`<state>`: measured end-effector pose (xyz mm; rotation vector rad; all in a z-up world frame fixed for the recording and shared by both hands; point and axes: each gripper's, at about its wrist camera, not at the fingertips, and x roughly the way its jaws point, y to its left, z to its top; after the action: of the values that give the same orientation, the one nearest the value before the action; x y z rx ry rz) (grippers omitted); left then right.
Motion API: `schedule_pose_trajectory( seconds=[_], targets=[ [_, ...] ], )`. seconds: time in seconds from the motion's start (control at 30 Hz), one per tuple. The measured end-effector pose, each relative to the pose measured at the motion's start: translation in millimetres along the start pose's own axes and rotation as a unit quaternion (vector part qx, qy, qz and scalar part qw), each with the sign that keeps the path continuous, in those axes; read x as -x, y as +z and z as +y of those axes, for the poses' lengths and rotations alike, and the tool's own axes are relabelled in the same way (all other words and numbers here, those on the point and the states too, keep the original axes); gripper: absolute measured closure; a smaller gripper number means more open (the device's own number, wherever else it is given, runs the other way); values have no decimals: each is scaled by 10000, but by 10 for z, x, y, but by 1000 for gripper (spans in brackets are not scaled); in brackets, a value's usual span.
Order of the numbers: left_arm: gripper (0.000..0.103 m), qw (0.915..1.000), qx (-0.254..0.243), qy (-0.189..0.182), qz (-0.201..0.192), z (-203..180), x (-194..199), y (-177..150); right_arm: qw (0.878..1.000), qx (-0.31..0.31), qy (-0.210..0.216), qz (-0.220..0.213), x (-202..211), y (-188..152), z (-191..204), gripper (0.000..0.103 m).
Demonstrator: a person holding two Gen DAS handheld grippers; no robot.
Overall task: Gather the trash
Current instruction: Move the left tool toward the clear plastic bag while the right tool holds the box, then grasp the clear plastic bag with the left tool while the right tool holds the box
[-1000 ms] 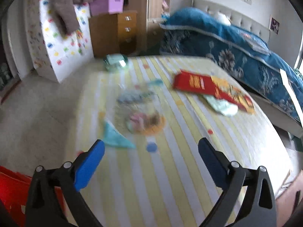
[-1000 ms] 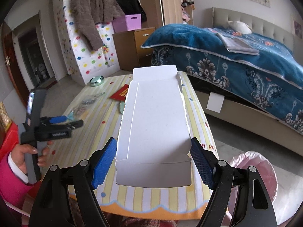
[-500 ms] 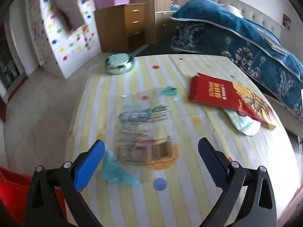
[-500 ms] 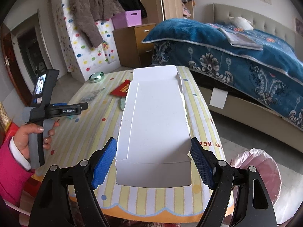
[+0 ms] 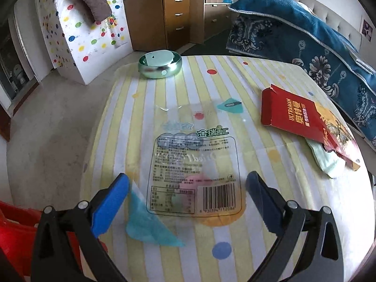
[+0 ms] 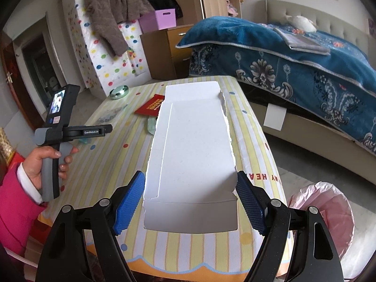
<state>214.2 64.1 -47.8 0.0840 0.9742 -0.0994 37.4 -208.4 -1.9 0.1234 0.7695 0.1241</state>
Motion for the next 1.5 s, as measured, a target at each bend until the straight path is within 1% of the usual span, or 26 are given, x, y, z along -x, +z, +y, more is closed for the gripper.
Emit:
schedule_pose_trajectory(
  seconds=[0.03, 0.17, 0.2, 0.23, 0.27, 0.33, 0.37, 0.4, 0.43, 0.5, 0.6, 0.67, 0.7, 0.73, 0.77, 0.8, 0.83, 0.93, 1.03, 1.17, 1.27, 1.33, 1.37, 1.43, 1.47, 1.5],
  targets=[
    [15, 10000, -11, 20, -27, -14, 18, -10, 10000, -1, 0, 0, -4, 3, 3, 25],
    [24, 9997, 93, -201, -104, -57, 103, -61, 10000, -6, -2, -42, 38, 1, -4, 25],
    [30, 9995, 156, -248, -139, -61, 134, -77, 10000, -3, -5, -61, 57, -4, -5, 25],
    [40, 9992, 221, -283, -166, -57, 156, -89, 10000, -3, -3, -66, 66, -12, -8, 25],
    [42, 9986, 329, -362, -197, -50, 205, -116, 10000, 3, -7, -84, 92, -20, -8, 25],
    [60, 9980, 372, -451, -235, -66, 283, -161, 9999, 11, -13, -114, 131, -35, -5, 25],
    [67, 9980, 360, -450, -262, -81, 329, -192, 9999, 12, -22, -134, 160, -49, -7, 25],
    [82, 9978, 349, -489, -271, -93, 363, -223, 9999, 8, -27, -143, 174, -49, -7, 25],
    [92, 9974, 344, -588, -251, -109, 404, -269, 9999, 1, -35, -158, 196, -56, -11, 25],
    [95, 9967, 309, -712, -256, -161, 480, -372, 9998, -27, -39, -188, 236, -70, -28, 25],
    [96, 9962, 161, -804, -285, -265, 603, -556, 9997, -64, -28, -215, 299, -106, -54, 25],
    [94, 9959, 202, -837, -266, -299, 652, -627, 9997, -81, -19, -219, 337, -137, -72, 25],
    [83, 9957, 208, -859, -280, -319, 687, -650, 9997, -82, -20, -221, 359, -151, -84, 25],
    [68, 9955, 191, -858, -345, -344, 731, -659, 9997, -84, -22, -224, 370, -156, -90, 25],
    [59, 9956, 158, -828, -408, -363, 764, -659, 9997, -85, -37, -237, 394, -170, -104, 25],
    [47, 9958, 92, -751, -516, -411, 803, -646, 9996, -89, -45, -246, 409, -188, -108, 25],
    [42, 9957, 6, -709, -592, -471, 827, -625, 9996, -93, -52, -253, 420, -202, -114, 25],
    [39, 9953, -201, -749, -585, -653, 804, -552, 9995, -142, -68, -277, 443, -232, -150, 25],
    [27, 9954, -301, -704, -575, -846, 738, -487, 9994, -184, -72, -294, 454, -240, -203, 25],
    [26, 9946, -603, -622, -574, -1175, 609, -415, 9993, -275, -102, -246, 415, -237, -332, 25],
    [28, 9947, -763, -447, -517, -1350, 453, -329, 9991, -331, -124, -232, 419, -234, -387, 25],
    [40, 9951, -820, -322, -443, -1421, 331, -264, 9989, -384, -138, -224, 406, -234, -432, 25],
    [44, 9954, -828, -269, -407, -1439, 284, -241, 9988, -409, -147, -221, 400, -233, -463, 25],
    [60, 9956, -851, -197, -344, -1459, 226, -224, 9986, -452, -158, -209, 380, -240, -520, 25],
    [65, 9956, -861, -182, -337, -1463, 214, -227, 9985, -471, -163, -204, 375, -246, -544, 25],
    [74, 9954, -876, -191, -339, -1460, 213, -235, 9984, -494, -174, -197, 370, -252, -569, 25]
  ],
)
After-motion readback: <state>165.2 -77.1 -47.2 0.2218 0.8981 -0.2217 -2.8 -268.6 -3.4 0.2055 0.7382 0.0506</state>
